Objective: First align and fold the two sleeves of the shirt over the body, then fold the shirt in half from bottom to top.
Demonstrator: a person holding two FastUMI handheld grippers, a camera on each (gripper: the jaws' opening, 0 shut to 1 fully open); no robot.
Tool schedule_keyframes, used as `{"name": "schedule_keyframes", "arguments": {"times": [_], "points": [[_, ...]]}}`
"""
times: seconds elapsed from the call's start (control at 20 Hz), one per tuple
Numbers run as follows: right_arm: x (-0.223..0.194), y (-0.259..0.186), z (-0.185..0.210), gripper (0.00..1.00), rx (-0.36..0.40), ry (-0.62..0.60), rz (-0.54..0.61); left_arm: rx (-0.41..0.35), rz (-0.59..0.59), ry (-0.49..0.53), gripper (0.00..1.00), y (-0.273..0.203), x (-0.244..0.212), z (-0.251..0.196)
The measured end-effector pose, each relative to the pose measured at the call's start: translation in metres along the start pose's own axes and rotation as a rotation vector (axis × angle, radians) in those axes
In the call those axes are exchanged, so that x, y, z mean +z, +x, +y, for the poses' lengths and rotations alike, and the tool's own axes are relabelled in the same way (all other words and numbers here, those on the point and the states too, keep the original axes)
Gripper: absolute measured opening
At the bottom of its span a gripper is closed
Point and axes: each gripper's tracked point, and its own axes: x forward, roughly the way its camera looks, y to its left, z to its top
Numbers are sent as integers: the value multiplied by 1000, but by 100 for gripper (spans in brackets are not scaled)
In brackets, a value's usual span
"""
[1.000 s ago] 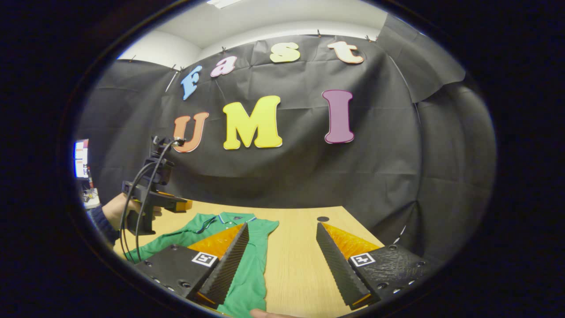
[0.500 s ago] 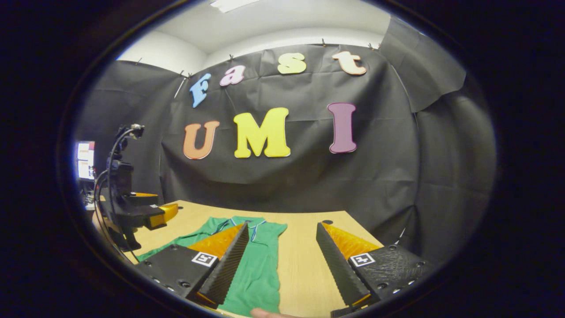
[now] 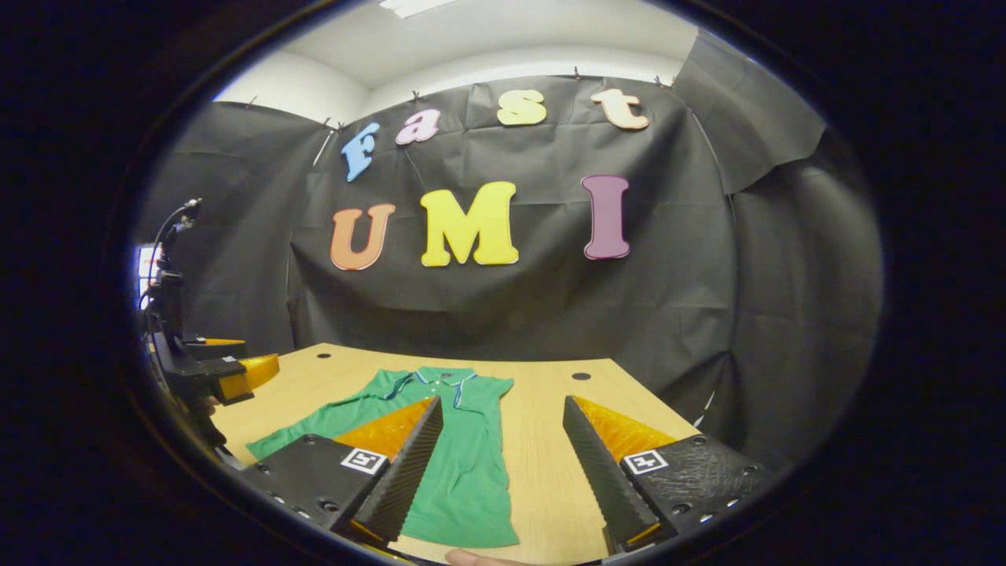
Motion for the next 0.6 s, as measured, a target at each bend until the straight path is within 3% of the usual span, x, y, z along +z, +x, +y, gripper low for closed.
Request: {"name": "schedule_keyframes", "arguments": {"times": [0.35,0.6], "points": [[-30,-11,0,94,-2,-16,12,32,66,-31,100,-8,-56,23],[-91,-7,-2,94,-26,-22,87,40,163,-23,100,-16,-111,27]]}}
